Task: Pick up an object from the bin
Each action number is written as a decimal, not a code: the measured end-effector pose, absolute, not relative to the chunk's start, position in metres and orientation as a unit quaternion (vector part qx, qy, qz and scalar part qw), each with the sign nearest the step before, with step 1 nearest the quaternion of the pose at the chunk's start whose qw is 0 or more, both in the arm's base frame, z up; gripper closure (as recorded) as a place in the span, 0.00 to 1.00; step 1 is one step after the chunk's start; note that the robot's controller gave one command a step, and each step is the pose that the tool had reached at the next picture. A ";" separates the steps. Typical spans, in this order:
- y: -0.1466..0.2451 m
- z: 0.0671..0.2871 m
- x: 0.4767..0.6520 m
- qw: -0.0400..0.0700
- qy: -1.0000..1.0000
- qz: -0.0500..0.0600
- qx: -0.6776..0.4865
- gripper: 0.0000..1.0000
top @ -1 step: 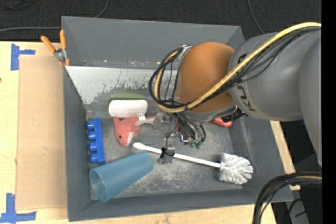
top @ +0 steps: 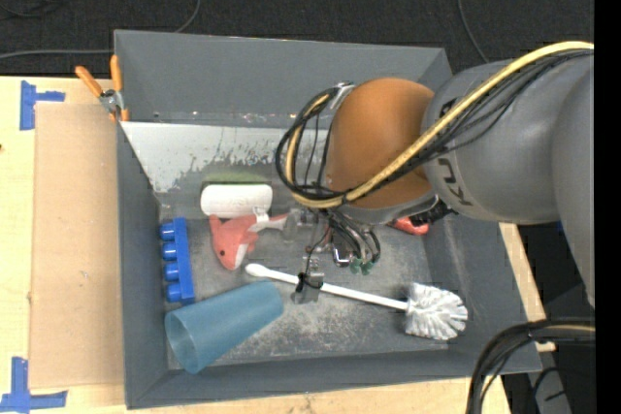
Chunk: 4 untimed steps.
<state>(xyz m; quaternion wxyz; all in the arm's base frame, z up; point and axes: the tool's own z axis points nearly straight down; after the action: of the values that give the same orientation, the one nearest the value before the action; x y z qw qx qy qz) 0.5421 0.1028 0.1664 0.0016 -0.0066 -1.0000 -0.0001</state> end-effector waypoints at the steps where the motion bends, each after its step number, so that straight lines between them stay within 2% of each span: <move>1: 0.038 0.129 0.485 0.006 -1.000 0.001 -0.004 0.00; 2: 0.036 0.103 0.494 0.000 -0.999 -0.002 -0.052 0.00; 4: -0.012 0.077 0.503 0.002 -0.997 -0.002 -0.081 0.00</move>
Offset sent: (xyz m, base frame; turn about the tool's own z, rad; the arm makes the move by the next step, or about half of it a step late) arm -0.0470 -0.0674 -0.0672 0.1096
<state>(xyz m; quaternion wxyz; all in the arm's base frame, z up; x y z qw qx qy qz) 0.5032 -0.0119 0.0774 0.0024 -0.0813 -0.9967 -0.0019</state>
